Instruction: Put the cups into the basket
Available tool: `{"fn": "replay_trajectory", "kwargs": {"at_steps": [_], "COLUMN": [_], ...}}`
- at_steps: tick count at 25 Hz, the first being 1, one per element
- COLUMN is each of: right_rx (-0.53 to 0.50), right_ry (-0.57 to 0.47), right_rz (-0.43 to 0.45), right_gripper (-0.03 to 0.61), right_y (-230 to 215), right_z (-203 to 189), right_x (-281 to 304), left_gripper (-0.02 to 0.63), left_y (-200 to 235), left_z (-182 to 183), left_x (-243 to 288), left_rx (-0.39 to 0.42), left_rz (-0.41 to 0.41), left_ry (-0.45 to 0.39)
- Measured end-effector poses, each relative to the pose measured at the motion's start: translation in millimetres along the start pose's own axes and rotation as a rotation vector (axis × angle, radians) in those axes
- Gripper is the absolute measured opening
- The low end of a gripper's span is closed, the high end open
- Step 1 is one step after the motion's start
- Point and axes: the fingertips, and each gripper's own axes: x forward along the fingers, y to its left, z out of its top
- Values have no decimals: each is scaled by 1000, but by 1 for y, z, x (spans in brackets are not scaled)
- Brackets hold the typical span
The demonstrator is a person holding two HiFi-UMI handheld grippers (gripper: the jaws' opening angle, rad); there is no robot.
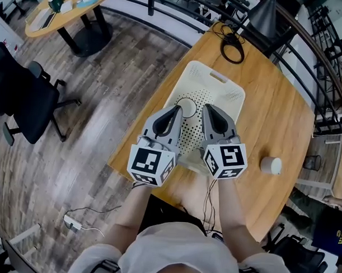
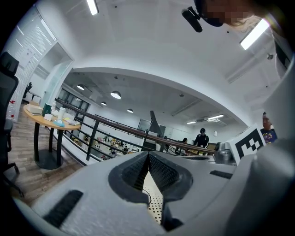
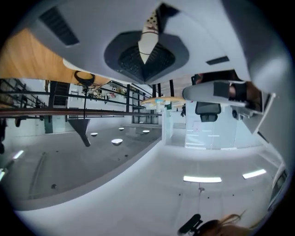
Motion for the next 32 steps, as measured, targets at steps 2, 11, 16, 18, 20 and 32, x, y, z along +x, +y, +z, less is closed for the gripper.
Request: {"fn": "replay_trajectory", "kwargs": {"at_steps": [2, 11, 16, 18, 20, 32], "right_rx": [76, 246, 258, 260, 260, 240], "right_ry": [-46, -96, -107, -110, -111, -169], "right_rz": [-25, -69, -77, -67, -43, -113], "right_gripper": [11, 11, 11, 11, 11, 11], "right_y": [-1, 1, 6, 7, 10, -9], "right_z": [5, -5, -6, -5, -3, 3], "right_x": [-13, -53, -67, -72, -75, -117], "left_gripper": [9, 9, 9, 9, 9, 9], "left_y": [-6, -34, -47, -52, -57, -103], "left_z": [1, 1, 0, 1, 1, -5], "left_x": [-2, -14, -22, -24, -25, -25], "left_rx": [5, 45, 43, 39, 42, 52], "left_rz": [-7, -45, -61, -66, -73, -168], "left_ry": [4, 31, 30, 27, 27, 35]}}
